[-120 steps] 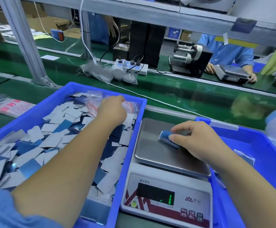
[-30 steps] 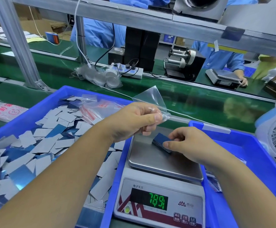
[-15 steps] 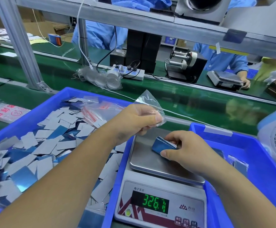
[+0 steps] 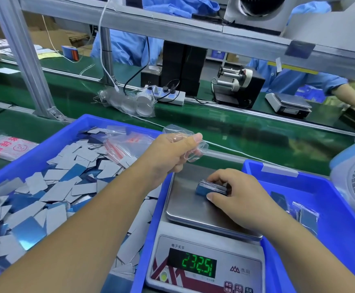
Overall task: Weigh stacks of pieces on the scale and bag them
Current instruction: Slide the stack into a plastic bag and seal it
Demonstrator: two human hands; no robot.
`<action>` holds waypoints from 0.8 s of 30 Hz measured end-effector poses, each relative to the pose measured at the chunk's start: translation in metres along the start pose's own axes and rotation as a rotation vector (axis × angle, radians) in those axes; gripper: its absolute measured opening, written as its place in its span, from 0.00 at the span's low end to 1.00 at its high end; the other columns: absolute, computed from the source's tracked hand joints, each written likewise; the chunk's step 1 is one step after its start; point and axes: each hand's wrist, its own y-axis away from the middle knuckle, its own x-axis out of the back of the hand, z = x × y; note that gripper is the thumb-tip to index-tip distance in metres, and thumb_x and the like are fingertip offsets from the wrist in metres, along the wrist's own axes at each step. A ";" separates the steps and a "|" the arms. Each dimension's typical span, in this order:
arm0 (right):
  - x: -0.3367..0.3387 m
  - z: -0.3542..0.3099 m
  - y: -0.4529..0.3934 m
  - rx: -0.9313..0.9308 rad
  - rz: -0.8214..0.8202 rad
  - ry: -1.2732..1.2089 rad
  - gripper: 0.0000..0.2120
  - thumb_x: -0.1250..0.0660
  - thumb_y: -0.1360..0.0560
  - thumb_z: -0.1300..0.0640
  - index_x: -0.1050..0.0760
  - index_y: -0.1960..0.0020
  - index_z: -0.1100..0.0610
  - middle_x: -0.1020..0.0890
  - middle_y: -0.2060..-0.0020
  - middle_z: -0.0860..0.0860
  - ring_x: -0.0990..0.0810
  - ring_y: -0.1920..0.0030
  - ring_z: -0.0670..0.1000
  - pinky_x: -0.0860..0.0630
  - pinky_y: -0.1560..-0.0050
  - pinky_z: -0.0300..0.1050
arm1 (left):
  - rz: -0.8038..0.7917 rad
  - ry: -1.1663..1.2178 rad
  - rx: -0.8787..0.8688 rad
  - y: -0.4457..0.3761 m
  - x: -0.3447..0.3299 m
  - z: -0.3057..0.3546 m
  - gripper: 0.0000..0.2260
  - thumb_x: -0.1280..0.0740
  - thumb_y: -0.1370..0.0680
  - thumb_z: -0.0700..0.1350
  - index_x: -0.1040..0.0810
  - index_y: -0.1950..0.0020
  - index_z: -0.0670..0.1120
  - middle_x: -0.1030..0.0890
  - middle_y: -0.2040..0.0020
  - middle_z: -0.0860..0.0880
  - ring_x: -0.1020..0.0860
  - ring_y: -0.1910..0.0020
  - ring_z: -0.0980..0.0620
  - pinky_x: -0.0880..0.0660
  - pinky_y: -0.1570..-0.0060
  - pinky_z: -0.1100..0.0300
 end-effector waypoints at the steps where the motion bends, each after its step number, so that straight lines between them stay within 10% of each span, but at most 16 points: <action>1: 0.001 0.000 0.000 -0.004 0.036 -0.030 0.10 0.28 0.28 0.52 0.27 0.57 0.38 0.21 0.58 0.39 0.26 0.55 0.35 0.34 0.58 0.25 | 0.000 0.012 0.007 0.001 -0.001 0.001 0.17 0.29 0.24 0.54 0.20 0.73 0.51 0.27 0.68 0.48 0.42 0.76 0.57 0.45 0.75 0.64; 7: 0.007 -0.015 0.002 0.041 0.198 -0.951 0.09 0.30 0.31 0.58 0.17 0.53 0.47 0.17 0.62 0.43 0.25 0.69 0.40 0.30 0.68 0.31 | -0.021 0.026 0.000 0.003 -0.012 0.000 0.17 0.31 0.22 0.54 0.18 0.69 0.51 0.36 0.70 0.51 0.42 0.75 0.56 0.43 0.76 0.66; 24: -0.001 -0.017 0.001 -0.066 0.420 -0.917 0.08 0.29 0.31 0.55 0.20 0.53 0.48 0.19 0.63 0.43 0.26 0.68 0.44 0.31 0.68 0.36 | -0.205 0.098 0.017 0.009 -0.020 -0.003 0.10 0.31 0.23 0.47 0.19 0.64 0.50 0.26 0.73 0.56 0.34 0.73 0.58 0.42 0.77 0.67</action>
